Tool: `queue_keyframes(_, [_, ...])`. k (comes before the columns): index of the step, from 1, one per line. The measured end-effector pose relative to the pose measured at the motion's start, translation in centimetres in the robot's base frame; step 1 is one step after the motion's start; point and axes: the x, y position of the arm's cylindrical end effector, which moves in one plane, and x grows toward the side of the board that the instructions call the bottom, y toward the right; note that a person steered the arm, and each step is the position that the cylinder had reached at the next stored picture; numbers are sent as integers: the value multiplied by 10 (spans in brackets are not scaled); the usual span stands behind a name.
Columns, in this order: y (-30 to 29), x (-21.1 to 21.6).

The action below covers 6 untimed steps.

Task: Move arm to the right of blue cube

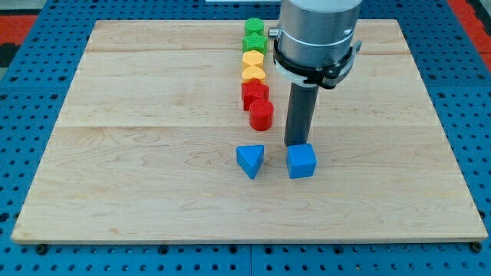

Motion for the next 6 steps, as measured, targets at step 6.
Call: queue_keyframes(6, [68,42])
